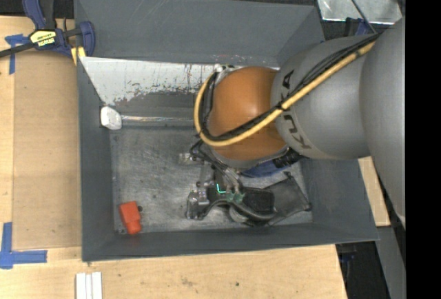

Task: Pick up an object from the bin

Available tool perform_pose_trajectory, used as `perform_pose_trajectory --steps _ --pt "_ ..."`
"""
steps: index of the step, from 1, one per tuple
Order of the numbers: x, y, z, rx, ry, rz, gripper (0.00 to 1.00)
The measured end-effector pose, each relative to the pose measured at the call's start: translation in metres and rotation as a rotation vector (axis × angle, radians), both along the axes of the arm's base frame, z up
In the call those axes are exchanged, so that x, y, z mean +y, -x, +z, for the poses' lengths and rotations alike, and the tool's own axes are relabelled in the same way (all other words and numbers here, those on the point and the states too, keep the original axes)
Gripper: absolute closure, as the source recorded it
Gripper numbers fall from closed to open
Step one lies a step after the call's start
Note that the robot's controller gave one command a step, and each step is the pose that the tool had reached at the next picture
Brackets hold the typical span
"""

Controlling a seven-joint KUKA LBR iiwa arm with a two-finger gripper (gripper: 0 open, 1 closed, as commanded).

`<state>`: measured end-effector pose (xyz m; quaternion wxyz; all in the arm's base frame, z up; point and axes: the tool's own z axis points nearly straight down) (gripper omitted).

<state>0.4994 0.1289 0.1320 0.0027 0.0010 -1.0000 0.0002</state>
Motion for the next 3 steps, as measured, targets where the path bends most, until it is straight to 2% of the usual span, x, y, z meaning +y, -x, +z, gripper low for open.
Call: perform_pose_trajectory --steps 1,2,3 --pt "0.028 0.012 0.022 -0.011 -0.003 0.188 0.00" --pt "-0.031 0.004 -0.034 -0.003 0.002 0.006 0.00" --pt "-0.103 -0.008 -0.051 -0.002 0.001 0.001 0.00"
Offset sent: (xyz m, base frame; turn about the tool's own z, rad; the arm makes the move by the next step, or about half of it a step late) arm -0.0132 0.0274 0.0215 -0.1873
